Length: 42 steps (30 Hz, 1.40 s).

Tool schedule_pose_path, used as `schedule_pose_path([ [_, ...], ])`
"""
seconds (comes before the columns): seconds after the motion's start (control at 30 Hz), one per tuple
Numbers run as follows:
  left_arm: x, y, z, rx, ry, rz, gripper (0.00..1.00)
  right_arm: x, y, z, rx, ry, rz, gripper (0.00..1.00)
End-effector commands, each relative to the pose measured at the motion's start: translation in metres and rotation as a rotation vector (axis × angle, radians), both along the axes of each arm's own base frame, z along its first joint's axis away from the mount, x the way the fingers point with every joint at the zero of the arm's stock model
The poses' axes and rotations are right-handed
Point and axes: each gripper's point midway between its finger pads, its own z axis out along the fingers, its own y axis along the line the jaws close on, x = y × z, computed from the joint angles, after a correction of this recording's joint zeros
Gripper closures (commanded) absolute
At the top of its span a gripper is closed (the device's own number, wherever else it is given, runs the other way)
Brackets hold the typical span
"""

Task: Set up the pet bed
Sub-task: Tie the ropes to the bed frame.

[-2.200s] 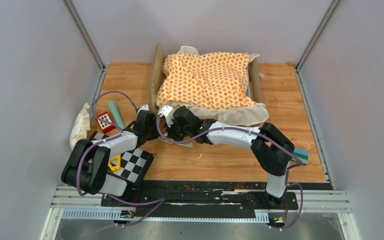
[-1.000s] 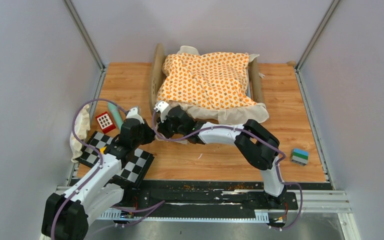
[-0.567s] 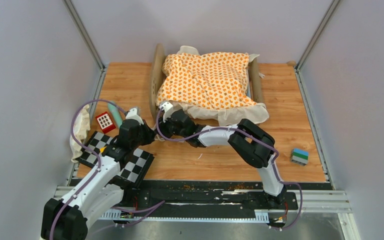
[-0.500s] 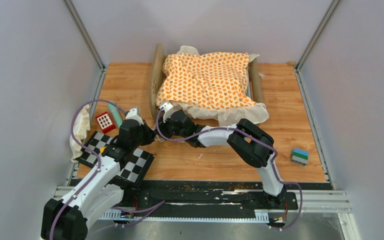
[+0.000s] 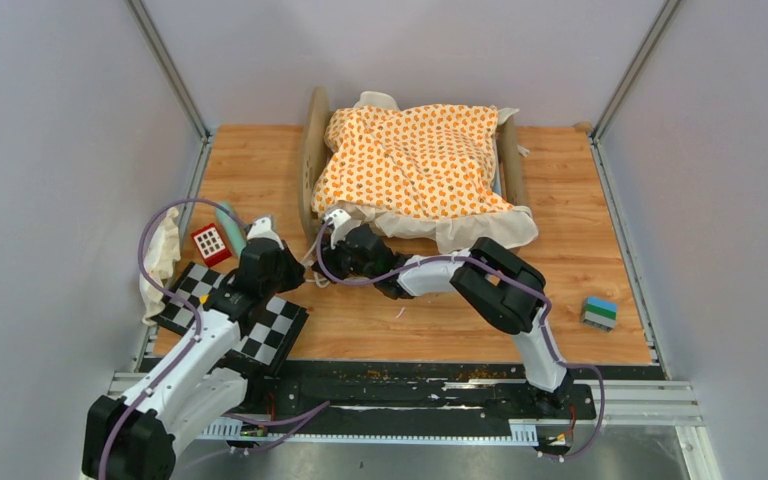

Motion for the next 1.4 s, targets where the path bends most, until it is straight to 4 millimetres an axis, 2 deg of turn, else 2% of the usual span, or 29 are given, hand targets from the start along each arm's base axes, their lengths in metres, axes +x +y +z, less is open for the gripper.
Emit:
schedule_pose_path([
  [0.0,0.013,0.026,0.015,0.124,-0.014,0.104,0.74,0.007,0.002,0.023,0.078,-0.028,-0.012,1.00],
  [0.07,0.015,0.036,0.017,0.165,-0.002,0.149,0.57,0.006,0.003,0.023,0.078,-0.027,-0.008,1.00],
  [0.1,0.016,0.040,0.018,0.173,-0.001,0.171,0.51,0.007,0.003,0.022,0.076,-0.028,-0.007,1.00],
  [0.17,0.019,0.041,0.019,0.165,-0.001,0.196,0.46,0.007,0.003,0.022,0.073,-0.030,-0.008,1.00],
  [0.33,0.033,0.037,0.008,0.146,0.007,0.204,0.45,0.011,-0.004,0.019,0.037,-0.034,-0.041,1.00],
  [0.57,0.057,0.019,-0.020,0.181,0.095,0.117,0.45,0.025,-0.034,0.016,-0.065,-0.044,-0.193,1.00],
  [0.77,0.068,0.007,-0.037,0.156,0.099,0.076,0.44,0.022,-0.039,0.016,-0.081,-0.041,-0.190,1.00],
  [1.03,0.068,0.022,-0.058,0.246,0.161,0.122,0.45,0.020,-0.036,0.021,-0.068,-0.039,-0.173,1.00],
  [1.1,0.068,0.023,-0.063,0.257,0.176,0.127,0.47,0.019,-0.036,0.021,-0.070,-0.037,-0.170,1.00],
  [1.17,0.067,0.022,-0.067,0.254,0.185,0.121,0.56,0.019,-0.036,0.019,-0.073,-0.036,-0.170,1.00],
  [1.2,0.067,0.020,-0.069,0.250,0.187,0.112,0.63,0.019,-0.036,0.019,-0.073,-0.035,-0.171,1.00],
  [1.3,0.066,0.015,-0.068,0.226,0.181,0.089,0.95,0.021,-0.036,0.016,-0.076,-0.035,-0.177,1.00],
  [1.33,0.065,0.013,-0.066,0.216,0.174,0.083,1.00,0.022,-0.035,0.017,-0.075,-0.037,-0.179,1.00],
  [1.37,0.065,0.012,-0.063,0.204,0.163,0.078,1.00,0.022,-0.035,0.016,-0.073,-0.038,-0.179,1.00],
])
